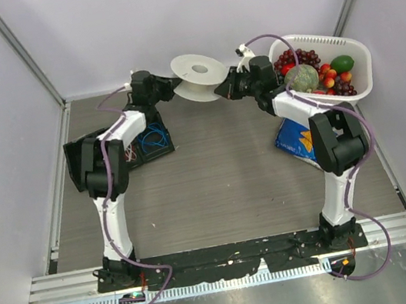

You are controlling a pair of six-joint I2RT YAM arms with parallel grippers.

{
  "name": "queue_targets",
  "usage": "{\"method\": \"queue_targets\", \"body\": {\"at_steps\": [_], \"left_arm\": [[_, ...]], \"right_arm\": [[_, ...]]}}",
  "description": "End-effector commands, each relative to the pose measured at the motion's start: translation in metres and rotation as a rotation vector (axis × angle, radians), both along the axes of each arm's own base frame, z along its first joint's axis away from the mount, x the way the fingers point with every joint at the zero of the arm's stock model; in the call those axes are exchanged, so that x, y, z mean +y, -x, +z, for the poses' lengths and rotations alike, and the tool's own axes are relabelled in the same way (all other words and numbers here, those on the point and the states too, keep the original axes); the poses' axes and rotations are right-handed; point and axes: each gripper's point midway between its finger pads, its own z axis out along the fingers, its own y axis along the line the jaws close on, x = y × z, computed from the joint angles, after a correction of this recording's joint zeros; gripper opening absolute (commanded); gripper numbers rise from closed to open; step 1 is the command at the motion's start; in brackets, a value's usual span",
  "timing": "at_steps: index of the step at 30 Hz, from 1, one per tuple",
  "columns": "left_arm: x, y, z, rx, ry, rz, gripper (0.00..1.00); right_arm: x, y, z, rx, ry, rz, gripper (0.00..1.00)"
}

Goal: Wrap the cables

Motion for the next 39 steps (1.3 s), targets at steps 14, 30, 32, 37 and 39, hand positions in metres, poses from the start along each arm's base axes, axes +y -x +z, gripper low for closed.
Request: {"method": "queue_targets", "body": {"at_steps": [14,30,32,37,39], "left_arm": [[-0.053,-0.07,-0.047,-0.117,0.042,0.046,0.0],[-0.065,-0.09,-0.114,-0.057,0.039,0.08,0.06],[-0.066,-0.089,-0.121,-0.04,0.044,0.083,0.06],[-0.068,-0.089,-0.138,-0.009,0.057,0.087,0.15],[-0.069,-0.089,-0.141,-0.002,0.06,0.087,0.22]], "right_arm": [[-0.015,-0.1,0.002,-0.225,0.022,-0.128,0.01],[-0.024,-0.141,-0.039,-0.266,0.047,-0.191,0.01],[-0.022,-0.142,-0.045,-0.263,0.04,-0.191,0.01],[-0.021,-0.149,-0.057,-0.264,0.042,-0.192,0.01],[-0.022,-0.153,-0.058,-0.276,0.047,-0.201,0.01]]}}
